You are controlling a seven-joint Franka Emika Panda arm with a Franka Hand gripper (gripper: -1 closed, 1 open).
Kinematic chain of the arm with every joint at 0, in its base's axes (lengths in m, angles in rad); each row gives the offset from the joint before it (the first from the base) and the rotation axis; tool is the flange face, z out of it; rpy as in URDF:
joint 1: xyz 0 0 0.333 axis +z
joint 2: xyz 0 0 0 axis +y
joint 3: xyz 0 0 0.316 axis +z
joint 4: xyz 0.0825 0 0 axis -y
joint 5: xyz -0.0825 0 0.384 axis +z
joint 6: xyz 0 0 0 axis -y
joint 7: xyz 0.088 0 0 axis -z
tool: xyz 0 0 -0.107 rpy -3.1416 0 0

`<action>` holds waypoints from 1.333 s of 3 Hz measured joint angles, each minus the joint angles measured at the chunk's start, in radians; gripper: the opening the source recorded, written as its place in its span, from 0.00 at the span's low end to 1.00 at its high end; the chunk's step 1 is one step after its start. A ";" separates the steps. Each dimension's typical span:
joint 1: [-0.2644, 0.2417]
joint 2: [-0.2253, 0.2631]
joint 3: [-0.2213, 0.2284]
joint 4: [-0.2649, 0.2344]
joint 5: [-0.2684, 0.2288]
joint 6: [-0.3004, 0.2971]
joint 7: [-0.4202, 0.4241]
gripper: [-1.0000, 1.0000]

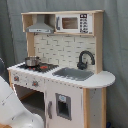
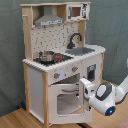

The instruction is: Play with the kitchen

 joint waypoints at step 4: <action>-0.004 -0.026 0.070 0.167 0.052 -0.003 -0.376 1.00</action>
